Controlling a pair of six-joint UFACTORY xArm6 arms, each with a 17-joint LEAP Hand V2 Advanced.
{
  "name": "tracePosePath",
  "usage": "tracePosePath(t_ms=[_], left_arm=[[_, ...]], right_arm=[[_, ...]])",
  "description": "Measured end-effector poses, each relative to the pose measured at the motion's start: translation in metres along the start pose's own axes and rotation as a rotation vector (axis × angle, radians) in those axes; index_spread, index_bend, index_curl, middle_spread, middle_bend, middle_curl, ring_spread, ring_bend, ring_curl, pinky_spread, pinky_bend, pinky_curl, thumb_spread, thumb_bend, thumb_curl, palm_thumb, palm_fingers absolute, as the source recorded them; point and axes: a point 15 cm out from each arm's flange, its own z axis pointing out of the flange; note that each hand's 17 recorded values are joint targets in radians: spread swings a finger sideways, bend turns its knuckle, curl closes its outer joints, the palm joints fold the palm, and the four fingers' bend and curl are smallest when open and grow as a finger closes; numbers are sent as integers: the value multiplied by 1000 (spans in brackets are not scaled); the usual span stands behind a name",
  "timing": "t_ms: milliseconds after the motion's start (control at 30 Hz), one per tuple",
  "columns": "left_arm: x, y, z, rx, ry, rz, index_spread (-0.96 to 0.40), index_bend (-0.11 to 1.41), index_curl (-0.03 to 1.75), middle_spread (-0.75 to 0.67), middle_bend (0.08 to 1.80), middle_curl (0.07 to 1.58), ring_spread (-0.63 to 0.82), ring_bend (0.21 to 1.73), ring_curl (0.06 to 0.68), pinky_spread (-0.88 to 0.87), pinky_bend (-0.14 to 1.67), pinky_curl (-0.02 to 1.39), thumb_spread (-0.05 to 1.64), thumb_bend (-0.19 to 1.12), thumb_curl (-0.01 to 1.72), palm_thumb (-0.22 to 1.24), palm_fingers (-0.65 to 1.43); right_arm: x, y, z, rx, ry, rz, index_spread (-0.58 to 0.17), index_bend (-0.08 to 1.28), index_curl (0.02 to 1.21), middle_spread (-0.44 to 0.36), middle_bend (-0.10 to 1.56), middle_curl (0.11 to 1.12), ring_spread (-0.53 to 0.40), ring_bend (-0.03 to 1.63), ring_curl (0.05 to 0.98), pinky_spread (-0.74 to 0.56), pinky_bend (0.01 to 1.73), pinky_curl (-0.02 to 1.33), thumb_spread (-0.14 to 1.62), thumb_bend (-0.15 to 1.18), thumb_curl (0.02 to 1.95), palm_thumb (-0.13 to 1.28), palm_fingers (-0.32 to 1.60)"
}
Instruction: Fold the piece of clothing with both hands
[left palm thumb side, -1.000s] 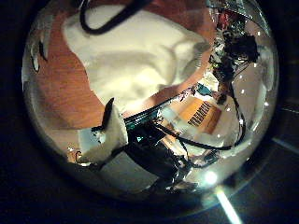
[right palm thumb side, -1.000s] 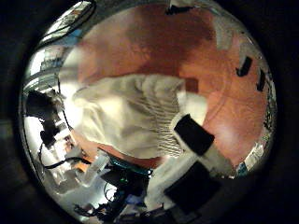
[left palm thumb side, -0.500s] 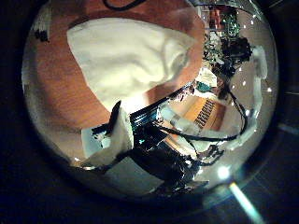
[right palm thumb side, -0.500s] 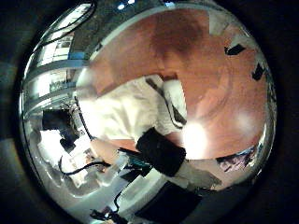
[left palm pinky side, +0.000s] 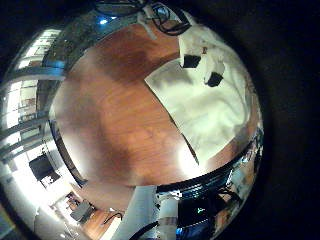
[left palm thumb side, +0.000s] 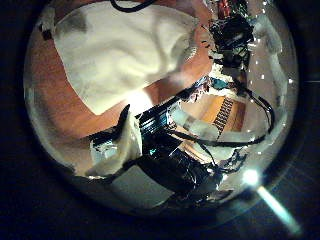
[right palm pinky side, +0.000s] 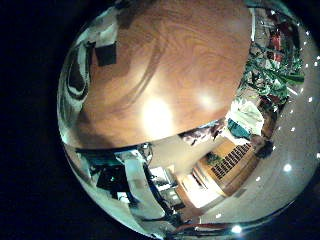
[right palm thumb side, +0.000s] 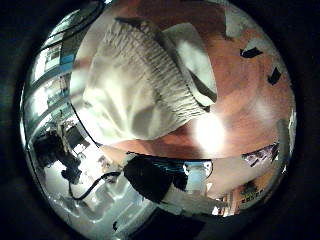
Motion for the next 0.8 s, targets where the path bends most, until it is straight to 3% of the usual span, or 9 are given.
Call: tracePosePath(t_ms=[367, 533, 600, 700, 800], left_arm=[[0, 11, 5, 18, 6, -1, 2, 175, 407, 218, 184, 371, 157, 790, 283, 164, 472, 459, 1154, -19, 372, 462, 84], [-1, 13, 3, 24, 6, -2, 0, 175, 393, 216, 183, 358, 158, 780, 276, 164, 466, 448, 1154, -19, 370, 463, 94], [-1, 14, 3, 24, 6, -2, -1, 174, 388, 217, 186, 357, 158, 776, 274, 164, 464, 444, 1154, -19, 370, 463, 98], [0, 13, 7, 20, 5, -1, -1, 173, 382, 215, 185, 352, 158, 774, 271, 164, 461, 439, 1154, -19, 369, 463, 103], [3, 14, 13, 15, 11, 2, -1, 175, 377, 213, 184, 348, 158, 772, 269, 164, 460, 435, 1153, -19, 369, 463, 106]], right_arm=[[-15, -10, 29, -74, 17, 18, -185, 206, 479, -43, 694, 626, -182, 1178, 490, -316, 984, 568, 1120, -16, 284, 167, 686], [-17, -9, 30, -79, 20, 14, -276, 227, 507, -127, 751, 643, -226, 1179, 470, -454, 990, 525, 1136, 10, 311, 312, 1060], [-18, -9, 31, -80, 21, 12, -316, 271, 547, -157, 774, 655, -237, 1175, 477, -487, 983, 524, 1142, 17, 323, 372, 1143], [-19, -7, 31, -86, 23, 10, -367, 460, 634, -186, 891, 682, -238, 1158, 482, -472, 984, 533, 1146, 56, 353, 514, 1358], [-14, -1, 31, -109, 19, 8, -377, 639, 707, -177, 981, 707, -225, 1192, 498, -417, 1043, 559, 1144, 89, 380, 648, 1390]])
